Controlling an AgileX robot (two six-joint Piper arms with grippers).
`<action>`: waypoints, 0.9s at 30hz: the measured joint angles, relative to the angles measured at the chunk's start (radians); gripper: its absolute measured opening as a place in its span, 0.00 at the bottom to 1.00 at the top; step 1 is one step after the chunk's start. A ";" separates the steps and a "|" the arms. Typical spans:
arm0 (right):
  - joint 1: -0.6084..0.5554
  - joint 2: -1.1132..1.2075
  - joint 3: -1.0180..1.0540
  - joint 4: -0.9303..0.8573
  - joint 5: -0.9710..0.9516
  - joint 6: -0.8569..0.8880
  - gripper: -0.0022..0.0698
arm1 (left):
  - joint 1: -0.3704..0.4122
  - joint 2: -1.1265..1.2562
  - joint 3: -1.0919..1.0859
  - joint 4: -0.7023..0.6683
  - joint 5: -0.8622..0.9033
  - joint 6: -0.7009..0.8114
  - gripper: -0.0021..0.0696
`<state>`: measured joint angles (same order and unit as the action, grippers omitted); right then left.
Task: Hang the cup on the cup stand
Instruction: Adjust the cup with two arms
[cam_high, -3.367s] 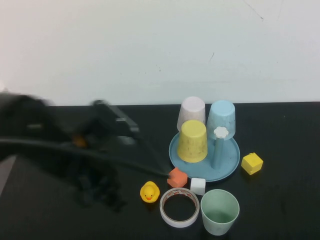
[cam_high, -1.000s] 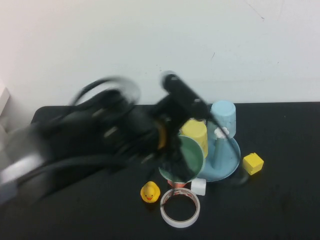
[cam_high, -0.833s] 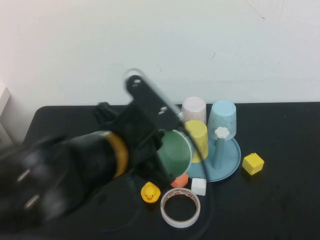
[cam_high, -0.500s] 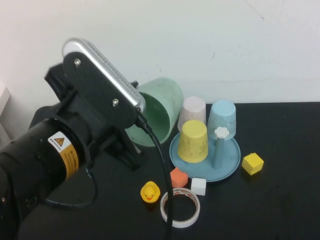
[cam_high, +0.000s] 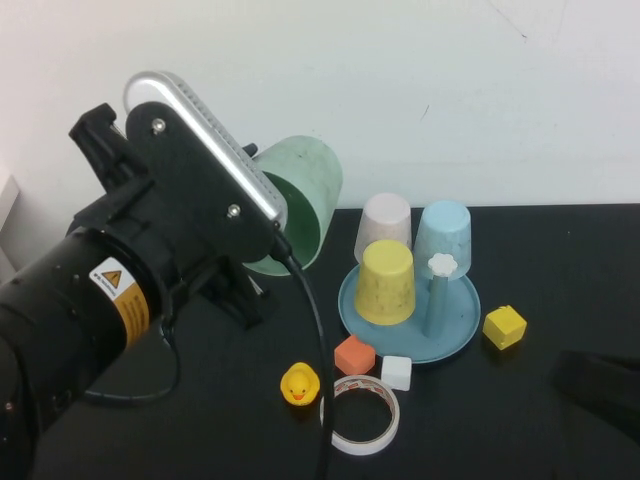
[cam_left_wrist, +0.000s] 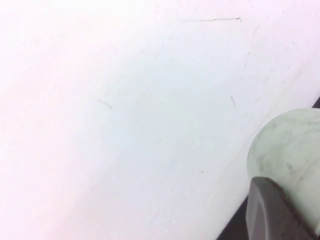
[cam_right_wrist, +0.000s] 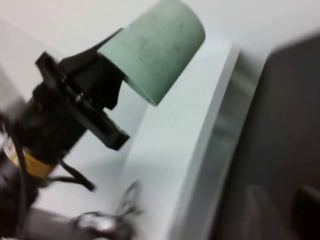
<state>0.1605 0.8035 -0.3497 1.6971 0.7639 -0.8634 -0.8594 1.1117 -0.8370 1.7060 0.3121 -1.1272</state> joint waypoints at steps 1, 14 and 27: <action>0.022 0.037 -0.020 0.000 0.002 0.057 0.33 | 0.000 0.000 0.000 0.000 0.002 0.017 0.04; 0.230 0.626 -0.407 0.000 0.137 0.323 0.90 | 0.000 0.000 0.000 0.002 0.053 0.353 0.04; 0.233 0.898 -0.652 0.000 0.234 0.327 0.86 | 0.000 0.000 0.000 0.000 0.134 0.380 0.04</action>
<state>0.3938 1.7015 -1.0019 1.6971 0.9979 -0.5365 -0.8594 1.1117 -0.8370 1.7057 0.4461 -0.7471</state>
